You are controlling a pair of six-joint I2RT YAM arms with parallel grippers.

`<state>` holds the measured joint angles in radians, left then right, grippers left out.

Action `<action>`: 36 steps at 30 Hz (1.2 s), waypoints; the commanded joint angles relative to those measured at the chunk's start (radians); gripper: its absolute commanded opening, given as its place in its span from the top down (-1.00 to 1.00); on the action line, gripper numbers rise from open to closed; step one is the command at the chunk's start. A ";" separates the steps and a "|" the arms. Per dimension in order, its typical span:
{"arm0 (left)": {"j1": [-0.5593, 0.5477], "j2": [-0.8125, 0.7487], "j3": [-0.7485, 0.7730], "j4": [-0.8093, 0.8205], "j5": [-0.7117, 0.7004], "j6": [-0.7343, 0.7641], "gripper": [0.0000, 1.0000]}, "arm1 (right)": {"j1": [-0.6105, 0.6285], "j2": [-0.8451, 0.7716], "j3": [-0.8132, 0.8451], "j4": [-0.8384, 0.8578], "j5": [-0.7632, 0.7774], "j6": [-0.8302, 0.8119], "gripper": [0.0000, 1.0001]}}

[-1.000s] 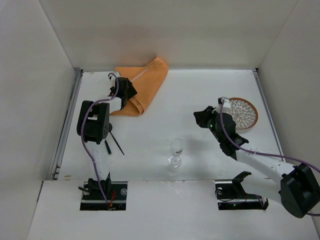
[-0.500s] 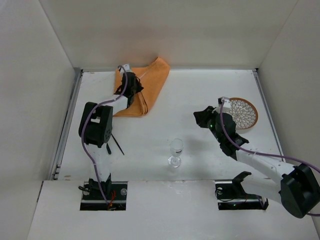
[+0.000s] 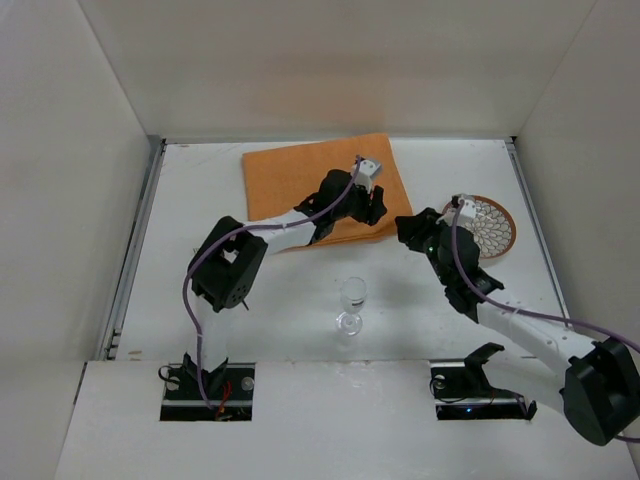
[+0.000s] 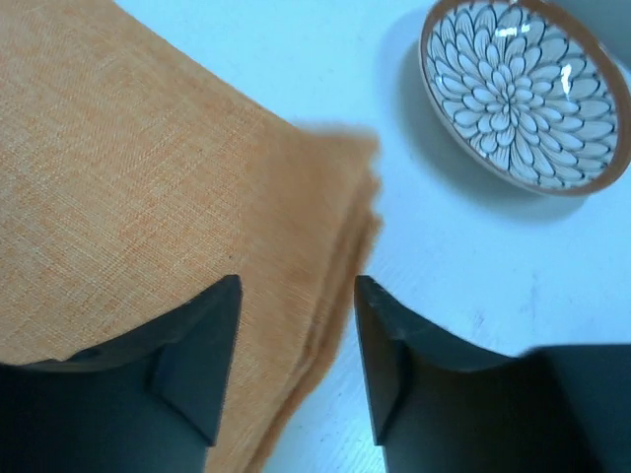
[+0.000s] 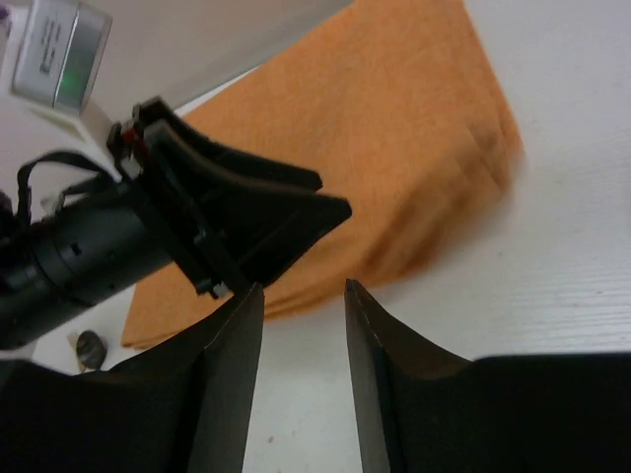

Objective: Set the dinner table for one person

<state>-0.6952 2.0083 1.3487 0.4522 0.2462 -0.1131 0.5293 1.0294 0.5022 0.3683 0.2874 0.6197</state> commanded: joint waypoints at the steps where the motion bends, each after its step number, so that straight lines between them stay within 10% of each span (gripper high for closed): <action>1: 0.001 -0.026 0.014 0.080 -0.004 0.052 -0.10 | -0.039 -0.034 -0.022 0.024 0.070 0.028 0.02; 11: 0.069 -0.230 -0.205 0.123 -0.380 -0.097 -0.26 | -0.068 0.034 -0.014 0.015 0.059 0.066 -0.26; 17: 0.085 -0.443 -0.540 0.122 -0.698 -0.293 -0.16 | -0.090 0.079 0.010 -0.029 0.053 0.068 0.73; 27: 0.188 -0.697 -0.830 -0.080 -0.733 -0.599 -0.02 | -0.211 0.343 0.051 0.000 -0.034 0.241 -0.26; 36: 0.283 -0.662 -0.918 0.026 -0.621 -0.680 0.40 | -0.234 0.509 0.107 0.093 -0.041 0.465 -0.21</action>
<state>-0.4374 1.3392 0.4454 0.4084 -0.4107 -0.7357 0.3065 1.5242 0.5774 0.3668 0.2459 0.9634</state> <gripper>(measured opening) 0.321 0.612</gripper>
